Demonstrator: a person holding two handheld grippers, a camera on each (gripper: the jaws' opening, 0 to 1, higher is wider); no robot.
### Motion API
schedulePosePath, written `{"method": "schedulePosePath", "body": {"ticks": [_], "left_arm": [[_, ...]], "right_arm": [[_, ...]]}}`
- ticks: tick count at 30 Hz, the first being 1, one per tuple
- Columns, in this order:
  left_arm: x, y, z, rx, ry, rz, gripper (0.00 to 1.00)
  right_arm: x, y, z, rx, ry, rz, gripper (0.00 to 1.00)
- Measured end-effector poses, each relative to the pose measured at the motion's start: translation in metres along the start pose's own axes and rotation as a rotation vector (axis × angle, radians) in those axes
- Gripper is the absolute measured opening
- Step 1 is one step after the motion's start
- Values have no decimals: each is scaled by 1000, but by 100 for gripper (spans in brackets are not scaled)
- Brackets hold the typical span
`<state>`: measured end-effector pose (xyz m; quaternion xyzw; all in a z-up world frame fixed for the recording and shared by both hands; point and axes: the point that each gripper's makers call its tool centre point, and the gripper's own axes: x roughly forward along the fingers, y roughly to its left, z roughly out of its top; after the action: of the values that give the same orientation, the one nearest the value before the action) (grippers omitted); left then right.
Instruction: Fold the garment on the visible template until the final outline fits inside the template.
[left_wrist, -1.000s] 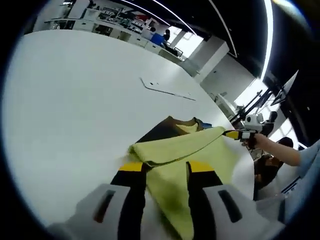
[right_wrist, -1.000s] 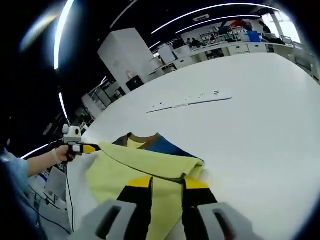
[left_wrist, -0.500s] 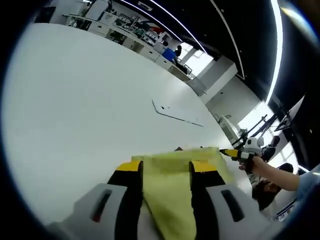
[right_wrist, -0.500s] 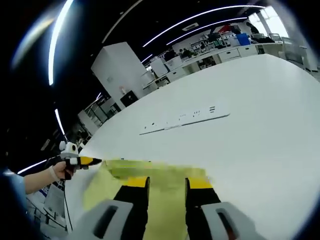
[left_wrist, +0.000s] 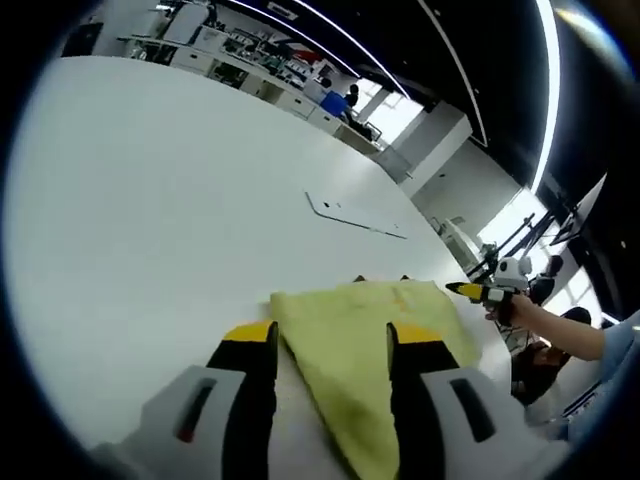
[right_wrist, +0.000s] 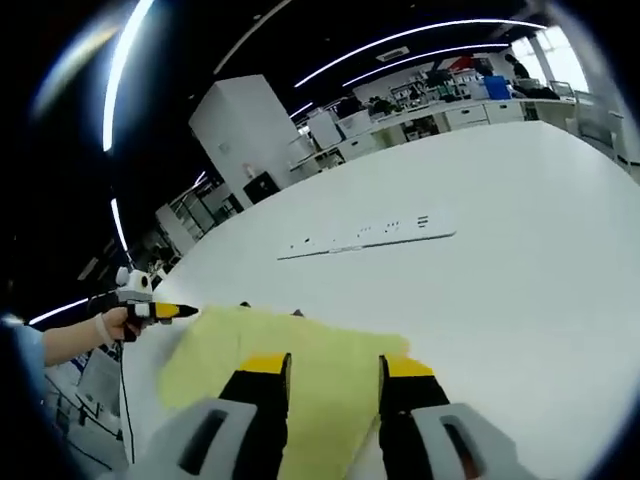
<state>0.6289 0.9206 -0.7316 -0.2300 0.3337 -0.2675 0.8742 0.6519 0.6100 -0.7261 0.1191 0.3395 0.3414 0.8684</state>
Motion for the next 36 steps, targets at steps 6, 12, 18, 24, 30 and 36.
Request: {"method": "schedulePosePath", "body": {"ticks": [6, 12, 18, 24, 30, 36], "left_arm": [[-16, -15, -16, 73, 36, -43, 40], [-34, -29, -38, 144, 84, -78, 39], [-50, -41, -63, 163, 110, -108, 38], [-62, -45, -91, 201, 160, -125, 35], [-72, -42, -106, 185, 179, -122, 32], [-73, -44, -116, 150, 172, -128, 28]], "right_arm": [[-14, 0, -11, -43, 21, 8, 38], [-36, 7, -33, -66, 35, 32, 39], [-52, 9, -58, -106, 83, 55, 39], [-72, 18, -88, -123, 112, 71, 40], [-84, 27, -105, -118, 105, 99, 40], [-85, 33, -119, -129, 124, 108, 36]]}}
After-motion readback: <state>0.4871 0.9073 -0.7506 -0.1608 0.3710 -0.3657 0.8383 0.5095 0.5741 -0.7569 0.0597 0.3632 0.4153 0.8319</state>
